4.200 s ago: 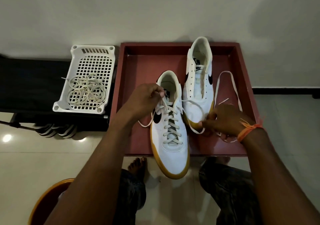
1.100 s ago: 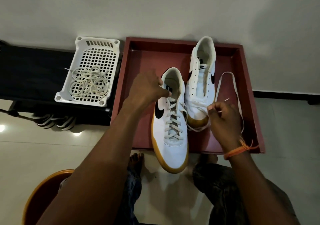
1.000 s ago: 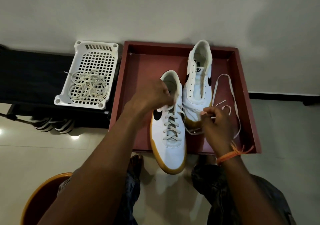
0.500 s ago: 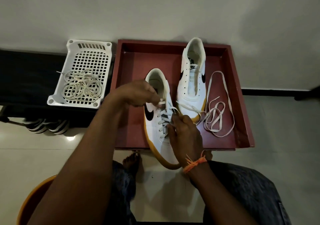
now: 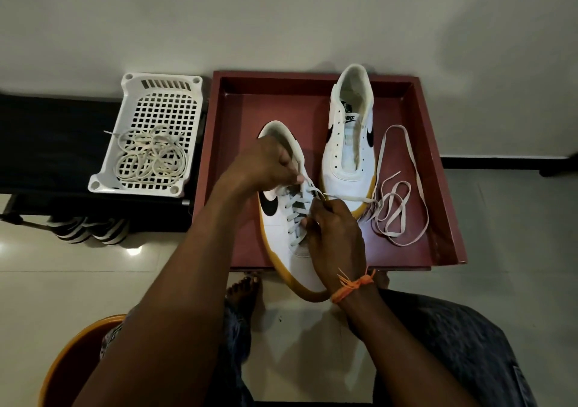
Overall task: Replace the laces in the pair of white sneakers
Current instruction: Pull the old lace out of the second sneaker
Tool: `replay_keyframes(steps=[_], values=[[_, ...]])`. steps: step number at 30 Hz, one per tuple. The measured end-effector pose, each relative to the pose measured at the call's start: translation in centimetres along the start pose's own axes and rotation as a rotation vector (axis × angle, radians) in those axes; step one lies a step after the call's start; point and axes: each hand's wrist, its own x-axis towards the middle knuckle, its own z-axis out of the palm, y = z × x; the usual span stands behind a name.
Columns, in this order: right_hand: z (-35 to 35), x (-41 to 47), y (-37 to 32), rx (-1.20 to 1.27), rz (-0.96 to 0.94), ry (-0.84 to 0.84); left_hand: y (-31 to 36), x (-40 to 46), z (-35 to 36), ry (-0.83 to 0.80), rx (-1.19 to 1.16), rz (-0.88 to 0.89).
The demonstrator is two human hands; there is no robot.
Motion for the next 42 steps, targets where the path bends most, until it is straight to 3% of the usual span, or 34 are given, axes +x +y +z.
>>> replay_keyframes(steps=[3, 6, 8, 11, 14, 16, 18, 21, 23, 25, 27, 29, 31, 35, 37, 39, 42], values=[[0.3, 0.6, -0.3, -0.001, 0.002, 0.023, -0.1, -0.5, -1.3, 0.054, -0.163, -0.025], [0.8, 1.0, -0.5, -0.026, 0.005, 0.038, -2.0, -0.3, -3.0, 0.227, -0.22, -0.16], [1.0, 1.1, -0.3, -0.037, 0.0, 0.029, -3.4, 0.0, -3.7, 0.362, -0.039, -0.311], [1.1, 1.1, -0.1, -0.034, -0.007, 0.026, -2.8, 0.1, -3.0, 0.327, 0.173, -0.432], [1.0, 1.3, 0.0, -0.021, -0.01, 0.013, -0.6, 0.0, -1.2, 0.352, 0.279, -0.259], [0.9, 1.3, -0.1, -0.01, -0.009, 0.007, 0.4, 0.0, 0.1, 0.285, 0.396, -0.053], [0.8, 1.3, -0.1, -0.006, -0.014, 0.009, 0.3, 0.3, 1.1, 0.203, 0.491, 0.035], [0.7, 1.4, 0.1, 0.034, -0.016, 0.011, -0.5, 1.0, 1.0, 0.207, 0.393, 0.109], [0.7, 1.5, 0.2, 0.038, -0.021, 0.006, -0.9, 1.0, -0.2, 0.291, 0.267, 0.122], [0.7, 1.6, 0.2, 0.031, -0.029, 0.006, -1.2, 0.9, -1.7, 0.504, 0.253, 0.038], [0.7, 1.5, 0.3, 0.027, -0.036, 0.014, -1.4, 0.1, -2.9, 0.747, 0.313, -0.153], [0.8, 1.5, 0.4, 0.023, -0.034, 0.01, -2.2, -0.4, -3.2, 0.823, 0.347, -0.356], [0.8, 1.5, 0.4, 0.019, -0.033, 0.011, -3.3, -0.4, -2.6, 0.726, 0.33, -0.35], [0.9, 1.6, 0.4, 0.024, -0.037, 0.009, -1.9, 0.2, -1.2, 0.639, 0.108, 0.047], [0.9, 1.6, 0.5, 0.001, -0.04, -0.002, -0.1, 0.1, -0.7, 0.417, -0.021, 0.154], [0.9, 1.7, 0.7, -0.01, -0.048, 0.002, 0.8, -0.1, 0.2, 0.178, -0.095, 0.128], [0.8, 1.7, 0.7, 0.003, -0.049, 0.001, 0.5, 0.0, 0.6, 0.086, -0.123, 0.047]])
